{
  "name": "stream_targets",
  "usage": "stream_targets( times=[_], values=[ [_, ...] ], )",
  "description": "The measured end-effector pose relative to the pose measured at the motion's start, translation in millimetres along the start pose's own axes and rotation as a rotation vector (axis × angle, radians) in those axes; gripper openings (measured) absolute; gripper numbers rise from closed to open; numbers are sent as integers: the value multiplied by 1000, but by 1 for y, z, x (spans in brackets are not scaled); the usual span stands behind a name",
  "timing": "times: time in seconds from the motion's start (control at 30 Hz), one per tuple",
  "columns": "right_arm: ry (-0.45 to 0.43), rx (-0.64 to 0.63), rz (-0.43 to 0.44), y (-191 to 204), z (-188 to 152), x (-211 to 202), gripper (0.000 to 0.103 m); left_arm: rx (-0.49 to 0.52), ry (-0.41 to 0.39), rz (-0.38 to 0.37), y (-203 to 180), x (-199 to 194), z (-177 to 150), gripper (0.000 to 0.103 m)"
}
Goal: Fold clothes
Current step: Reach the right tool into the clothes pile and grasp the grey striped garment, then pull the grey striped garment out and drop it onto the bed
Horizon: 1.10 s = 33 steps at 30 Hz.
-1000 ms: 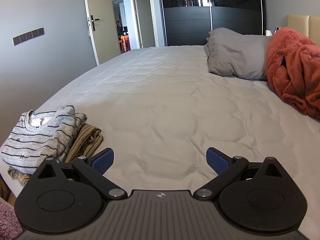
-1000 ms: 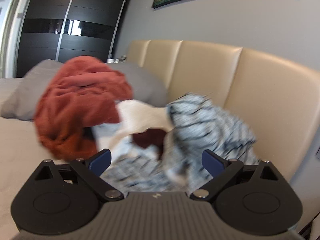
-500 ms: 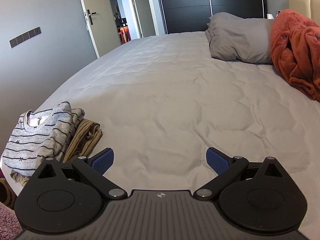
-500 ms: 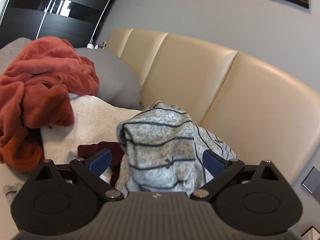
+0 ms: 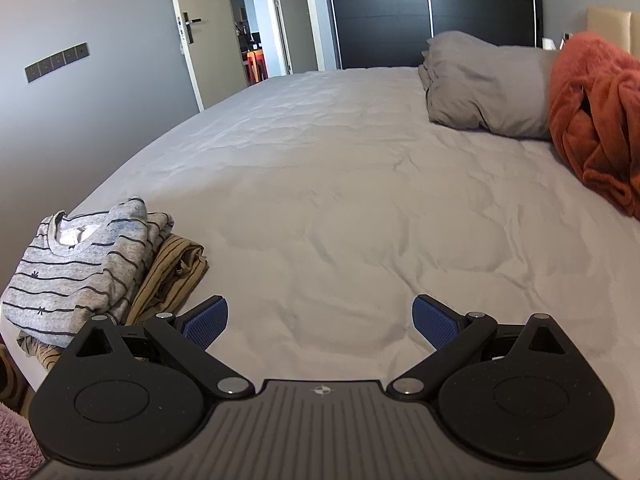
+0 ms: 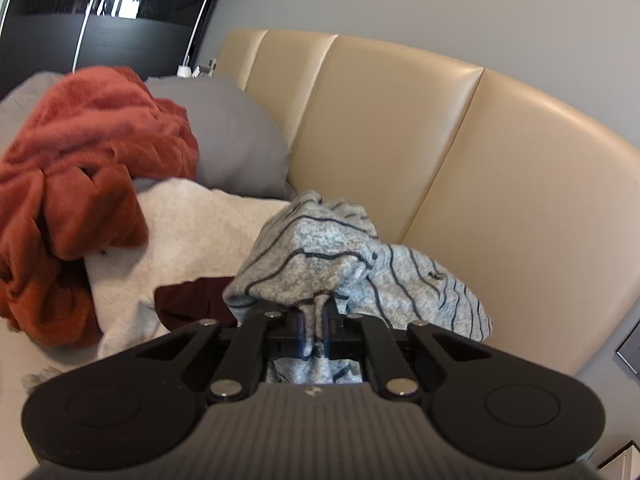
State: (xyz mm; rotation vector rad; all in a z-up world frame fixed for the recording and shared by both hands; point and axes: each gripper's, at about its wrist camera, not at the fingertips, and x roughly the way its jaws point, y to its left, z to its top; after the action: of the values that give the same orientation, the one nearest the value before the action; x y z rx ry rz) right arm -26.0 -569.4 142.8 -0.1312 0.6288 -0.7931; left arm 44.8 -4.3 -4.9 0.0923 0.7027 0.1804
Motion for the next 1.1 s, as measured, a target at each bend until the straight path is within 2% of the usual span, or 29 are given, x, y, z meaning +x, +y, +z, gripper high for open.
stream_targets(
  times=[0.2,0.4,0.53,0.83,1.03,1.1],
  values=[
    [-75,-1,42,-8,24,-45,6,-2,-27,-15,4,-10,2,101],
    [-204,-1,77,-12,65,-107,6,-24,-61,-30,12,-23,5,101],
    [-289,-17,137,-5,94,-157,6,-44,-81,-41,19,-30,7,101],
    [-487,-46,372,43,134,-268,6,-109,-117,-66,37,-43,12,101],
    [-566,-44,581,85,146,-329,6,-157,-138,-55,57,-49,11,101],
    [-565,-35,650,99,143,-339,6,-176,-141,-49,65,-50,10,101]
  ],
)
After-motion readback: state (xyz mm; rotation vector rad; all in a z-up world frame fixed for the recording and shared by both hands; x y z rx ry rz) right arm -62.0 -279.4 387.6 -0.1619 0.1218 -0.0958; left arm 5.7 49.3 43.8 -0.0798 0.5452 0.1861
